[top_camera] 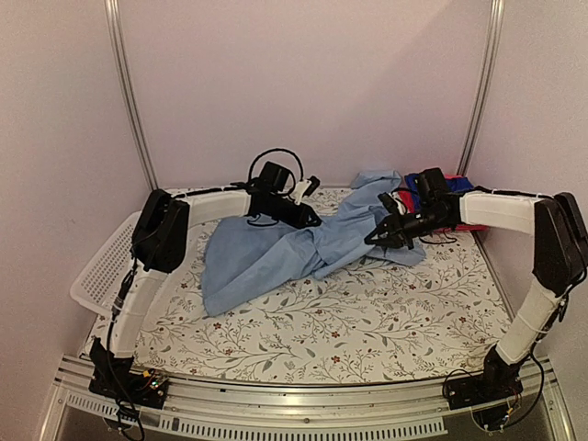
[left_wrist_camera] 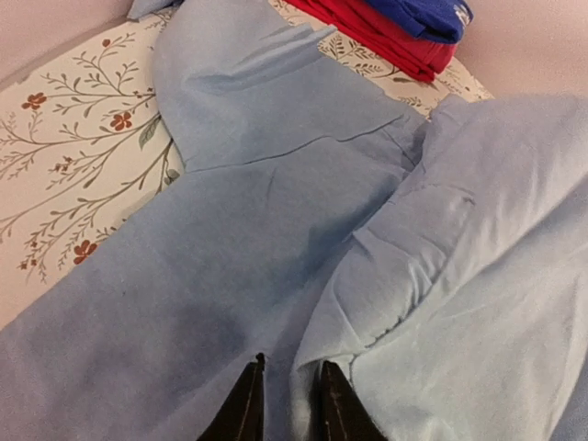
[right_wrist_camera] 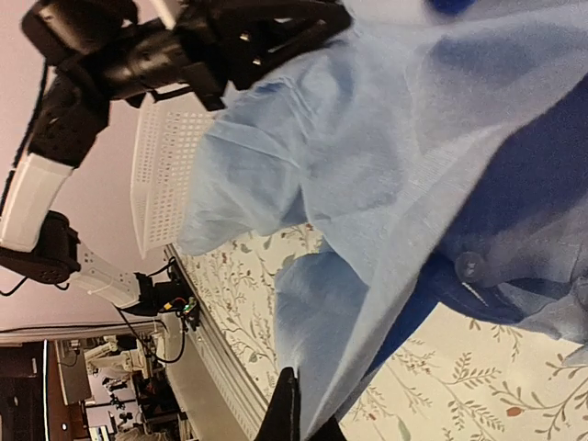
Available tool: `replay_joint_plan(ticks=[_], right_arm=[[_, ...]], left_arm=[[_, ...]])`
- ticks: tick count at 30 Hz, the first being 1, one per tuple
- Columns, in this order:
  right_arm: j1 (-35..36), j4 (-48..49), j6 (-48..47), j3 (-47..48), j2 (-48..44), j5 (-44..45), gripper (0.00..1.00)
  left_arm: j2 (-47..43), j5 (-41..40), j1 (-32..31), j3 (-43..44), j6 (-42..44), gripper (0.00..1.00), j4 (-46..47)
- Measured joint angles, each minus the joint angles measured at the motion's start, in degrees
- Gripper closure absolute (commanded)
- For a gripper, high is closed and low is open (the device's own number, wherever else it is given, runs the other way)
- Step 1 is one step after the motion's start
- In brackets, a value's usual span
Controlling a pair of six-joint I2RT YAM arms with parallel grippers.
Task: Fold and stack the mixed laundry pile
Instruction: Adjust the flattened shirt at the center of the board.
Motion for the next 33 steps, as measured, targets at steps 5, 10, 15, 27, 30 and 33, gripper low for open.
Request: replay_joint_plan(ticks=[5, 10, 15, 27, 30, 33], right_arm=[[-1.2, -3.1, 1.5, 0.5, -14.4, -4.8, 1.0], [-2.0, -11.9, 1.4, 0.2, -25.8, -8.4, 1.0], [-2.0, -22.1, 0.4, -2.8, -34.1, -12.5, 1.0], [0.7, -6.3, 23.2, -11.3, -58.1, -25.4, 1.0], [0.7, -1.4, 30.1, -13.9, -59.4, -24.1, 1.0], [0.7, -3.3, 30.8, -17.1, -58.4, -19.3, 1.0]], left_arm=[[-7.0, -2.1, -1.6, -6.6, 4.6, 0.2, -0.8], [-24.4, -4.6, -3.9, -22.3, 6.1, 0.0, 2.4], [-42.7, -9.7, -4.1, -38.0, 4.2, 0.0, 4.7], [-35.4, -21.7, -0.4, -40.3, -7.2, 0.0, -5.6], [-27.5, -23.4, -0.3, -30.2, -7.3, 0.0, -7.9], [-19.8, -23.6, -0.3, -19.1, -6.7, 0.0, -10.2]])
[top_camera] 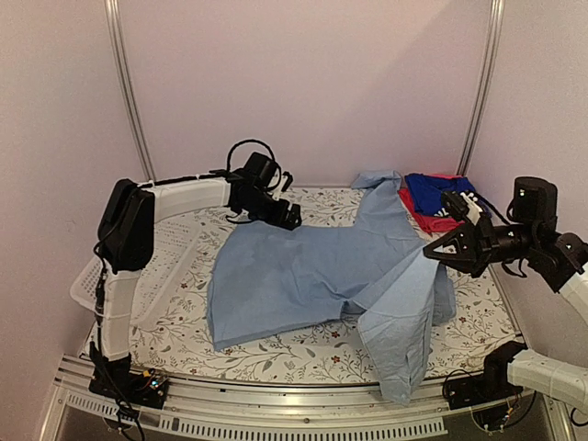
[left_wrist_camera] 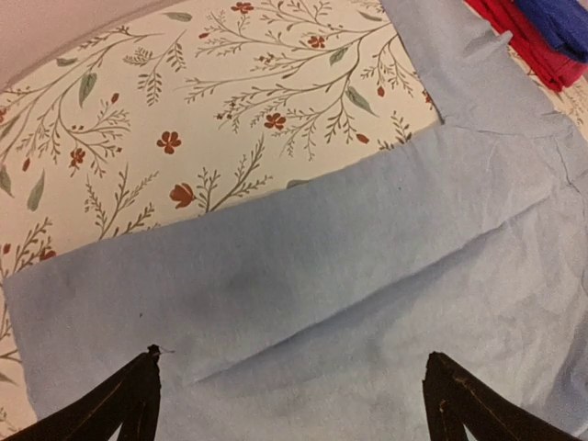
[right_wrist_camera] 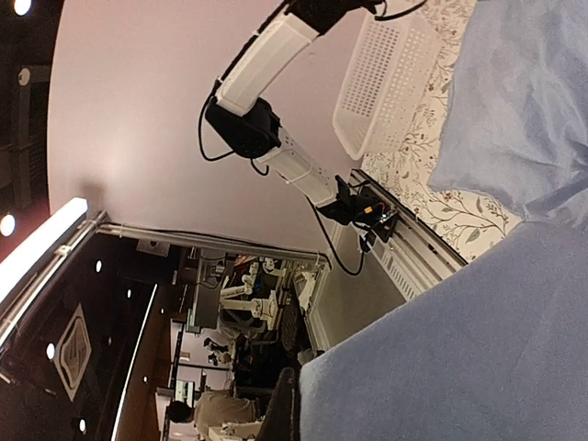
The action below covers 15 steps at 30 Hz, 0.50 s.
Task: Fold and stack the mixed laundry pile
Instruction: Adjust the flattened shirt at the center of the board.
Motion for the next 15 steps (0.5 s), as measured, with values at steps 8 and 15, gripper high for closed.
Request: replay_joint_plan(ticks=[8, 15], right_arm=[[-5.5, -10.0, -13.2, -1.2, 21.6, 16.3, 1.0], [-8.2, -7.7, -22.2, -0.8, 41.0, 27.4, 1.0]], left_arm=[[9.4, 0.1, 0.1, 7.3, 1.1, 0.04, -5.6], [9.3, -2.5, 1.9, 3.1, -0.4, 0.2, -6.8]])
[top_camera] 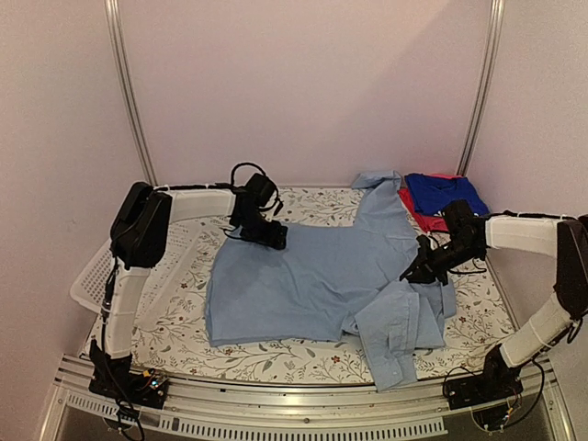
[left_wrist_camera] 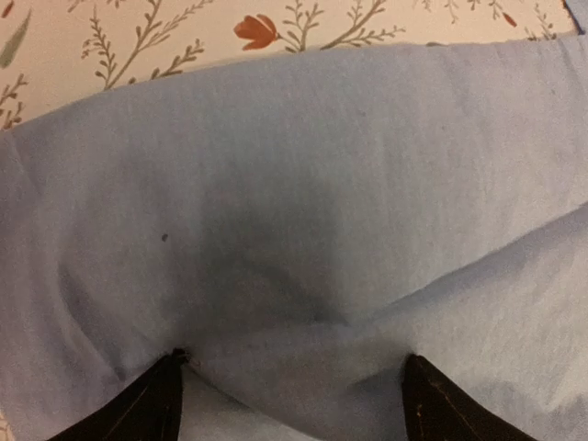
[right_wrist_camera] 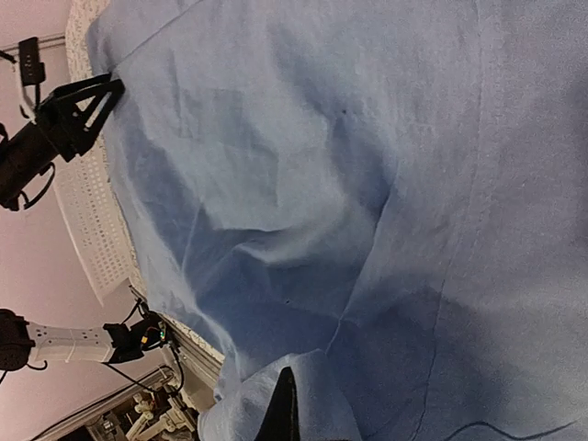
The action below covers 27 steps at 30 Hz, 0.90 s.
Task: Fold and stack the mixed laundry pile
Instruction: Adjust the flattened shirt at the center of the board.
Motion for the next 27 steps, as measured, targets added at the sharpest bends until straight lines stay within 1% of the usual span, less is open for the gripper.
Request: replay_joint_plan(ticks=[4, 8, 12, 15, 16, 17, 19, 20, 23, 25, 27], right_arm=[[-0.1, 0.9, -3.6, 6.8, 13.4, 3.4, 1.0], [-0.1, 1.4, -7.0, 21.4, 27.6, 4.9, 1.0], [-0.1, -0.3, -10.2, 39.4, 40.8, 6.4, 1.0], [-0.2, -2.6, -12.0, 53.3, 49.1, 6.6, 1.0], [-0.2, -2.9, -12.4, 55.9, 50.7, 6.5, 1.0], [-0.3, -3.4, -12.8, 58.1, 51.9, 6.0, 1.0], [-0.4, -3.9, -13.6, 58.9, 52.2, 4.5, 1.0], [-0.5, -3.8, -14.0, 57.7, 51.4, 3.5, 1.0], [-0.5, -3.4, -14.4, 48.2, 44.3, 0.6, 1.0], [-0.5, -3.8, -14.4, 39.8, 36.4, -1.4, 1.0], [-0.5, -4.5, -14.3, 31.8, 26.1, -4.4, 1.0]], left_arm=[[0.0, -1.0, 2.9, -0.2, -2.1, 0.24, 0.4], [0.3, -1.7, 6.6, 0.3, -4.3, 0.27, 0.1], [2.4, -1.7, 10.9, 3.9, -6.5, 0.27, -0.4], [4.9, -1.5, 14.1, 8.0, -7.5, 0.23, -0.9], [6.1, -1.0, 15.1, 10.1, -7.6, 0.21, -1.1], [6.9, -0.6, 15.6, 11.5, -7.3, 0.16, -1.2], [8.2, 0.5, 16.7, 14.2, -6.7, 0.05, -1.2], [8.2, 0.9, 16.9, 14.3, -5.9, 0.01, -1.0], [5.9, 1.4, 15.8, 11.9, -3.4, 0.0, 1.1], [1.4, 1.7, 14.1, 6.4, -2.2, 0.0, 2.7], [-5.5, 1.8, 11.4, -0.9, -1.0, 0.0, 4.6]])
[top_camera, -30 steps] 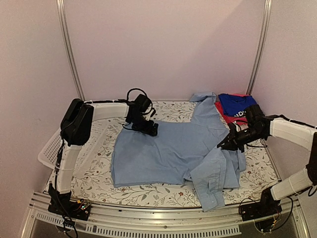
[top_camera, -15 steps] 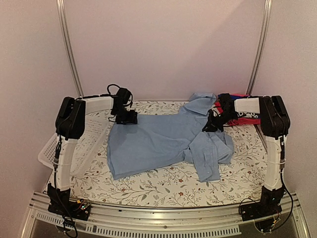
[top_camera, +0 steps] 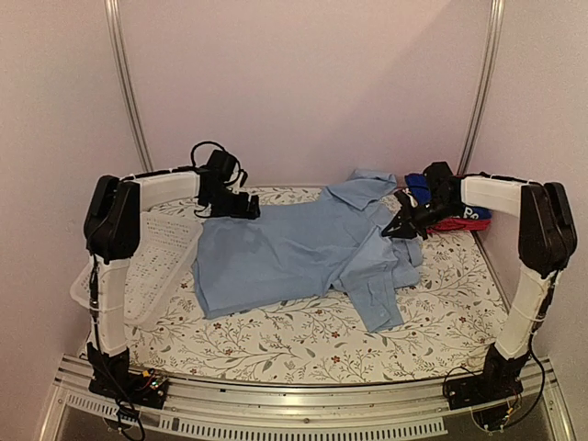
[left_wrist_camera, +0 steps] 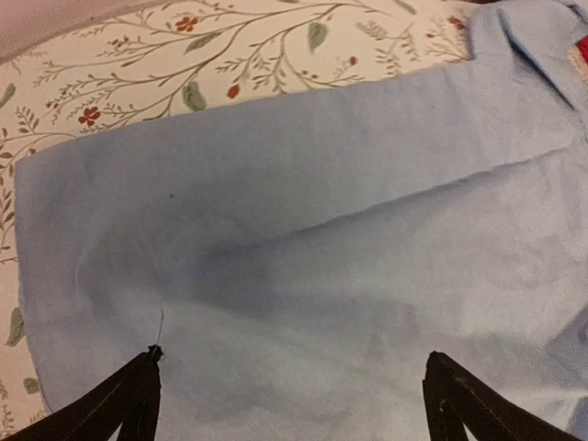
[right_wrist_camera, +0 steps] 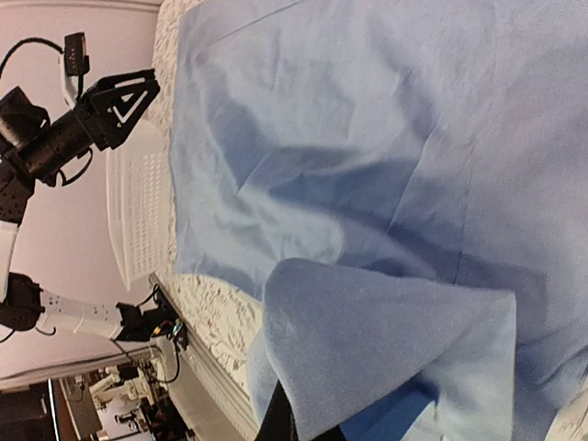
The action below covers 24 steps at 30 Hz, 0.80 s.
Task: Fold and stack the mixed laundry pile
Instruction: Adjust the flattened shirt at the center of the board.
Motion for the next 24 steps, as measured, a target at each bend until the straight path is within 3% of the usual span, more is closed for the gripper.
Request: replay_joint_plan(ticks=[5, 12, 16, 24], right_arm=[[1.7, -2.8, 0.2, -15.4, -22.5, -5.4, 1.0], [4.2, -13.2, 3.0, -38.9, -39.6, -7.0, 1.0], [4.2, -17.2, 6.7, -46.4, -49.4, -9.8, 1.0], [4.2, -20.2, 12.8, -48.8, -55.8, -15.5, 1.0]], left_arm=[[-22.0, 1.2, -7.8, -18.8, 1.3, 0.0, 5.8], [-46.2, 2.2, -16.0, -44.3, -0.2, 0.09, 9.3], [-50.7, 1.6, -21.6, -51.9, -0.9, 0.21, 5.4], [-48.8, -2.5, -28.5, -50.5, 5.9, 0.29, -5.8]])
